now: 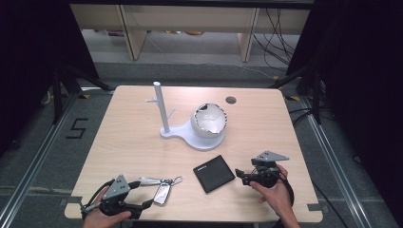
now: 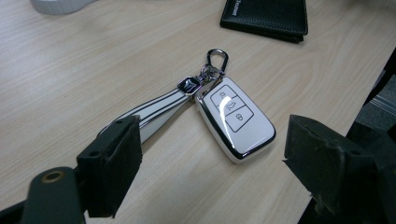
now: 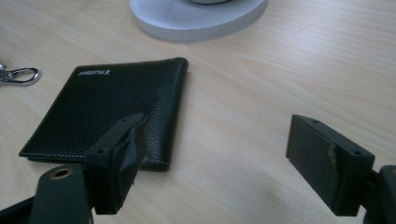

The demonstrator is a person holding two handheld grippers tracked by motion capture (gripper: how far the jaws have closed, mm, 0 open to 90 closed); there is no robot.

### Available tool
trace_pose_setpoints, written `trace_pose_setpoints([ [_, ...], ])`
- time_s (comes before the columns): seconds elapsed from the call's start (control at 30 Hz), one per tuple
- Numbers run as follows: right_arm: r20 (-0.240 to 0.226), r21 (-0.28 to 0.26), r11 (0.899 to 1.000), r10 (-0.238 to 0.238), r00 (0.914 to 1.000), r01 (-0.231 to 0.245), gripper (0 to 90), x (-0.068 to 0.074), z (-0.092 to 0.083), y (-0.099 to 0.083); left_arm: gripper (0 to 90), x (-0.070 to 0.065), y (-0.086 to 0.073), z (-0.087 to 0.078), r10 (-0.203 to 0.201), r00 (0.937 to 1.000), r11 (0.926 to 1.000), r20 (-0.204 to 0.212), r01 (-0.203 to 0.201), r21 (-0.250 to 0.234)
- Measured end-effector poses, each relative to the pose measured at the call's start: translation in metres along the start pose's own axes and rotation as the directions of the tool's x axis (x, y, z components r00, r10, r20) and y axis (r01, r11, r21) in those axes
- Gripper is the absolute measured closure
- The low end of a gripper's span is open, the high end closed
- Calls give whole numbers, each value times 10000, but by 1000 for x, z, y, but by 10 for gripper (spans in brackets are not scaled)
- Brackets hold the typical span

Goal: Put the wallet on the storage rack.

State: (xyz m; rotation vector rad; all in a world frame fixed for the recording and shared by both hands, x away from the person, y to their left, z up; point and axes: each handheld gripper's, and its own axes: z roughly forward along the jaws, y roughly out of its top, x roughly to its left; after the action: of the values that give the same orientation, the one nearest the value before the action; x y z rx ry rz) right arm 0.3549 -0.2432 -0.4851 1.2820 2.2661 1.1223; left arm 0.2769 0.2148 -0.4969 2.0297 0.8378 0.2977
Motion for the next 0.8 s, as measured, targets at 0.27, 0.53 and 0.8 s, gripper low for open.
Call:
trace_pose_setpoints([
  [0.27, -632, 196, 9995, 257, 9977, -245, 241, -1, 1, 3, 182, -9, 13, 11, 157, 9994, 9995, 297, -148, -282],
  [0.53, -1068, 219, 9991, 392, 9935, -371, 271, 0, 2, 8, 304, -17, 30, 26, 820, 9956, 9966, 445, -822, 18],
  [0.8, -1317, 300, 9989, 393, 9905, -357, 283, 1, 3, 11, 470, -26, 52, 52, 1201, 9912, 9920, 554, -1219, 316],
])
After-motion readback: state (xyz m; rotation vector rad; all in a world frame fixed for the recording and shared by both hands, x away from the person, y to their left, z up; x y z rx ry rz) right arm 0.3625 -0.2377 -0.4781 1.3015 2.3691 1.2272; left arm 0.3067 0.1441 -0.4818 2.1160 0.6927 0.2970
